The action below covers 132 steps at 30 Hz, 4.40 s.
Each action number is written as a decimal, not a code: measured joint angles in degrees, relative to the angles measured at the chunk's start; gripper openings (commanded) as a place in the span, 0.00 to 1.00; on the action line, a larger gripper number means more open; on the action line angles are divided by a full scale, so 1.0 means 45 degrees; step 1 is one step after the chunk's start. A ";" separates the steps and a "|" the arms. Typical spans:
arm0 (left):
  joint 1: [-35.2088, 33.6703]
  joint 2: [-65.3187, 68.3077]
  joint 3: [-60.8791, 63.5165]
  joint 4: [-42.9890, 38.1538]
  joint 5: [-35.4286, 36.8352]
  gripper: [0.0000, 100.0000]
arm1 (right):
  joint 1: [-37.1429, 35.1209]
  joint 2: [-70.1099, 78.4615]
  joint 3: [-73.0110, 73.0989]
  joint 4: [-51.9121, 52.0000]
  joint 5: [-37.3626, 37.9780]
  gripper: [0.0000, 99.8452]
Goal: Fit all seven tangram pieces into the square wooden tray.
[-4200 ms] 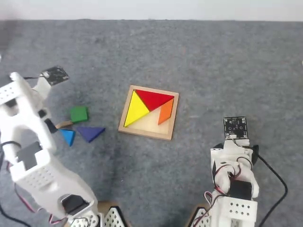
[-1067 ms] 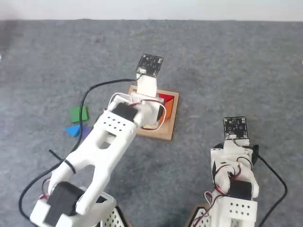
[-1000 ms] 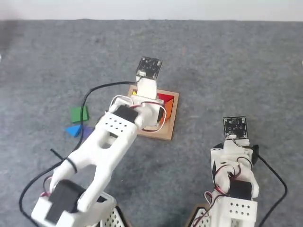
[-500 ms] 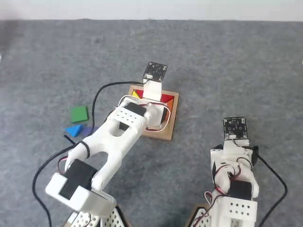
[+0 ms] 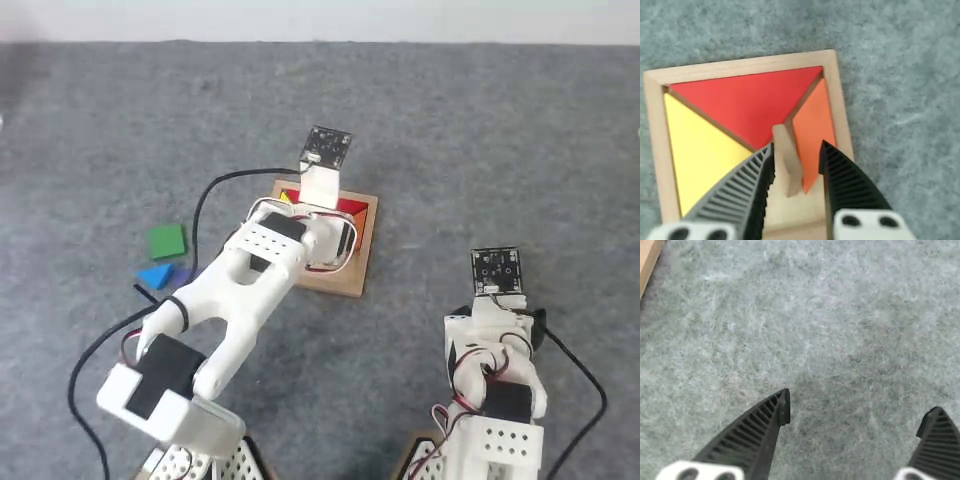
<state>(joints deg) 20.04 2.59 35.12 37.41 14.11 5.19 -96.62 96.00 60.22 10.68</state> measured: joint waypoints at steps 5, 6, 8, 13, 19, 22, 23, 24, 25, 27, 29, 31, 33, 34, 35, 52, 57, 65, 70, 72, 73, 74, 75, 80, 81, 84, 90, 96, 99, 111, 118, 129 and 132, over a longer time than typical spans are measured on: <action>-0.0254 0.0000 0.0000 0.0059 -0.0059 0.14 | 0.0000 0.0000 0.0000 0.0000 0.0000 0.40; -0.0195 0.0000 0.0000 0.0215 -0.0137 0.14 | 0.0000 0.0000 0.0000 0.0000 0.0000 0.40; 0.0195 -0.0078 0.0000 0.0391 -0.0215 0.14 | 0.0000 0.0000 0.0000 0.0000 0.0000 0.40; 0.1797 -0.0664 0.0000 0.0430 -0.0801 0.14 | 0.0000 -0.0020 0.0000 0.0000 0.0000 0.40; 0.2266 -0.0703 0.0176 0.0391 -0.1172 0.14 | 0.0000 -0.0020 0.0000 0.0000 0.0000 0.40; 0.2266 -0.0684 0.0176 0.0391 -0.1172 0.14 | 0.0000 -0.0020 0.0000 0.0000 0.0000 0.40; 0.2266 -0.0547 0.0176 0.0391 -0.1172 0.14 | 0.0000 -0.0020 0.0000 0.0000 0.0000 0.40; 0.2266 -0.0332 0.0176 0.0391 -0.1172 0.14 | 0.0000 -0.0020 0.0000 0.0000 0.0000 0.40; 0.2266 -0.0039 0.0176 0.0391 -0.1172 0.14 | 0.0000 -0.0020 0.0000 0.0000 0.0000 0.40; 0.2266 0.0332 0.0176 0.0391 -0.1172 0.14 | 0.0000 -0.0020 0.0000 0.0000 0.0000 0.40; 0.2266 0.0508 -0.0020 0.0586 -0.1172 0.14 | 0.0000 -0.0020 0.0000 0.0000 0.0000 0.40; 0.2266 0.0567 -0.0176 0.0860 -0.1172 0.14 | 0.0000 -0.0020 0.0000 0.0000 0.0000 0.40; 0.2149 0.0567 -0.0195 0.0996 -0.1172 0.14 | 0.0000 -0.0020 0.0000 0.0000 0.0000 0.40; 0.2012 0.0567 -0.0195 0.1016 -0.1172 0.14 | 0.0000 -0.0020 0.0000 0.0000 0.0000 0.40; 0.1836 0.0567 -0.0195 0.1035 -0.1172 0.14 | 0.0000 -0.0020 0.0000 0.0000 0.0000 0.40; -0.1289 0.0567 -0.0899 0.1250 -0.2344 0.14 | 0.0000 -0.0020 0.0000 0.0000 0.0000 0.40; -0.1289 0.0567 -0.1153 0.2911 -0.4591 0.14 | 0.0000 -0.0020 0.0000 0.0000 0.0000 0.40; -0.1289 0.0567 -0.1153 0.3770 -0.7580 0.15 | 0.0000 -0.0020 0.0000 0.0000 0.0000 0.40; -0.1289 0.0567 -0.1153 0.3302 -0.7619 0.15 | 0.0000 -0.0020 0.0000 0.0000 0.0000 0.40; -0.1270 0.0567 -0.1153 0.3243 -0.7619 0.15 | 0.0000 -0.0020 0.0000 0.0000 0.0000 0.40; -0.1192 0.0567 -0.1153 0.3243 -0.7658 0.15 | 0.0000 -0.0020 0.0000 0.0000 0.0000 0.40; -0.1035 0.0567 -0.1153 0.3243 -0.7834 0.15 | 0.0000 -0.0020 0.0000 0.0000 0.0000 0.40; -0.0840 0.0567 -0.1153 0.3243 -0.7971 0.15 | 0.0000 -0.0020 0.0000 0.0000 0.0000 0.40; -0.0078 0.0567 -0.1153 0.3223 -0.8205 0.15 | 0.0000 -0.0020 0.0000 0.0000 0.0000 0.40; -0.0039 0.0567 -0.1153 0.3223 -0.8244 0.15 | 0.0000 -0.0020 0.0000 0.0000 0.0000 0.40; -0.0117 0.1172 -0.1172 0.3204 -0.8205 0.15 | 0.0000 -0.0020 0.0000 0.0000 0.0000 0.40; -0.0410 0.2794 -0.3048 0.4024 -0.8244 0.15 | 0.0000 -0.0020 0.0000 0.0000 0.0000 0.40; -0.0449 0.3731 -0.4454 0.4786 -0.8225 0.15 | 0.0000 -0.0020 0.0000 0.0000 0.0000 0.40; -0.0469 0.3790 -0.4532 0.4825 -0.8147 0.15 | 0.0000 -0.0020 0.0000 0.0000 0.0000 0.40; -0.0625 0.3712 -0.4239 0.4142 -0.7717 0.13 | 0.0000 -0.0020 0.0000 0.0000 0.0000 0.40; -0.0645 0.3595 -0.4044 0.3966 -0.7775 0.16 | 0.0000 -0.0020 0.0000 0.0000 0.0000 0.40; -0.0606 0.3458 -0.3927 0.4904 -0.8498 0.11 | 0.0000 -0.0020 0.0000 0.0000 0.0000 0.40; -0.0567 0.3458 -0.3927 0.5021 -0.8498 0.11 | 0.0000 -0.0020 0.0000 0.0000 0.0000 0.40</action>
<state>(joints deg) 17.49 18.15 17.45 60.00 -24.13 5.19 -96.70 96.00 60.22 10.68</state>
